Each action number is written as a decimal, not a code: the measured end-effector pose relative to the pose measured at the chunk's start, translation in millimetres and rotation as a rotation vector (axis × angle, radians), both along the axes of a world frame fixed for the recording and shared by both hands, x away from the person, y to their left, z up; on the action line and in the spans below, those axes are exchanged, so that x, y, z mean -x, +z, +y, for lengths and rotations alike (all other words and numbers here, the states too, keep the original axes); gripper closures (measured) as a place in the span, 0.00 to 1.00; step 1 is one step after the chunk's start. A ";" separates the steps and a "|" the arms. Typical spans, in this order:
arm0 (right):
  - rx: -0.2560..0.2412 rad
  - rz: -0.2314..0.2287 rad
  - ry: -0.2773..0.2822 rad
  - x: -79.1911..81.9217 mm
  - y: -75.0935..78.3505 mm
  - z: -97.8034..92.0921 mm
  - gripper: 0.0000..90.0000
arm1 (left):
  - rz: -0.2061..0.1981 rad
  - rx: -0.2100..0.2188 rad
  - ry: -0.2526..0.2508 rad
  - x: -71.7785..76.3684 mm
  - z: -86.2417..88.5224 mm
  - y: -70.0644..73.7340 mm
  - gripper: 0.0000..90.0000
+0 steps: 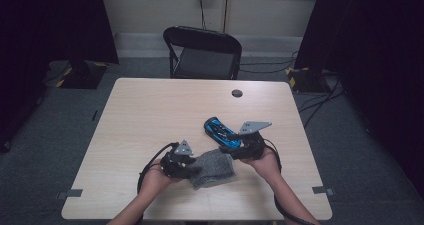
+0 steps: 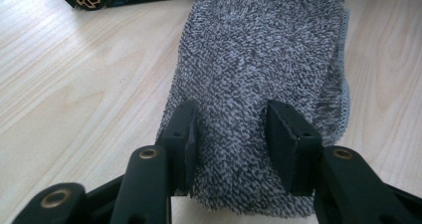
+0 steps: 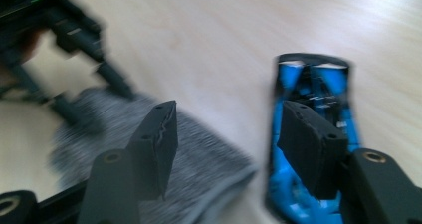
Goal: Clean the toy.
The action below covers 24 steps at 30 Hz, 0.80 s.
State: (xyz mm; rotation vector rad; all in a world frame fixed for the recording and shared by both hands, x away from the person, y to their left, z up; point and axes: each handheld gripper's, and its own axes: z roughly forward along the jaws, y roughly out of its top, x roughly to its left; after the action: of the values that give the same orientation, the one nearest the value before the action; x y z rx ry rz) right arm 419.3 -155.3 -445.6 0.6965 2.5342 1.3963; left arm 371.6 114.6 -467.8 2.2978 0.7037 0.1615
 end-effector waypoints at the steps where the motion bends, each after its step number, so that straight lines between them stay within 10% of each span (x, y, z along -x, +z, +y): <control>1: 0.000 0.009 0.041 6.4 -2.1 0.7 0.45 | 0.005 -0.003 0.001 -0.1 -0.6 0.2 0.63; 13: 0.097 0.036 0.185 31.2 -27.9 11.7 0.44 | 0.023 -0.006 0.020 -1.4 -0.5 -2.5 0.63; 19: 0.192 0.033 0.181 38.9 -37.0 15.7 0.44 | 0.019 -0.011 0.012 -2.9 -0.1 -2.7 0.61; 24: 0.149 -0.022 0.130 40.3 -22.6 16.5 0.38 | 0.028 -0.005 -0.007 -2.7 -3.0 -0.1 0.60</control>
State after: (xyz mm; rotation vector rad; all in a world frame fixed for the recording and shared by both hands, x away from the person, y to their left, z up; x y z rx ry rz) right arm 379.0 -138.8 -468.3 0.4959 2.6745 1.2273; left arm 374.3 111.6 -467.8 2.3109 0.7096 0.1283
